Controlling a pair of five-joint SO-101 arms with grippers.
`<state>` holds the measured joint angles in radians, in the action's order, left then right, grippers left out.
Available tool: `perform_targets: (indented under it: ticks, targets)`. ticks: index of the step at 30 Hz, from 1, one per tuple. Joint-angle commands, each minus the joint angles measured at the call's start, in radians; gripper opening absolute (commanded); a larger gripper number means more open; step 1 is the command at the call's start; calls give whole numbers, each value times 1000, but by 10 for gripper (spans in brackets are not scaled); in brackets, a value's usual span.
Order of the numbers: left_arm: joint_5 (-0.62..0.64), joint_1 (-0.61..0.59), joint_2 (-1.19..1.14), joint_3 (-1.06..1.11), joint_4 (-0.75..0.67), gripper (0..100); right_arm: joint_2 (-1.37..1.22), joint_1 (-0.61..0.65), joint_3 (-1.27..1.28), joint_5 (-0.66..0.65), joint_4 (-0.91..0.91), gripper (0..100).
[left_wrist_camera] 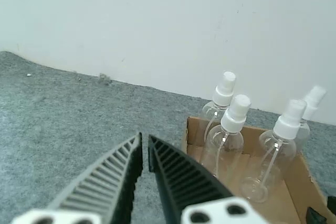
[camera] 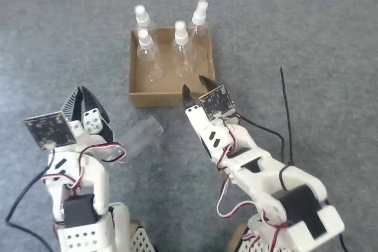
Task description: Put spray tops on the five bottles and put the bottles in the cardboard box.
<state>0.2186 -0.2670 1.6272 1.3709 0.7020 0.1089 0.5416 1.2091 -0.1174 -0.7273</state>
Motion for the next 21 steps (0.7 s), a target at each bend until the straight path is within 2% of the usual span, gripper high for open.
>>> perform_targets:
  ticks: [1, 10, 21]
  targets:
    - [3, -3, 14, -7, -35, 13, 133, 24, -8, -15, 151, 94]
    - [3, -3, 14, -7, -35, 13, 427, 24, -23, -11, 624, 94]
    - [3, -3, 14, -7, -37, 13, 725, 16, -86, -12, 1075, 94]
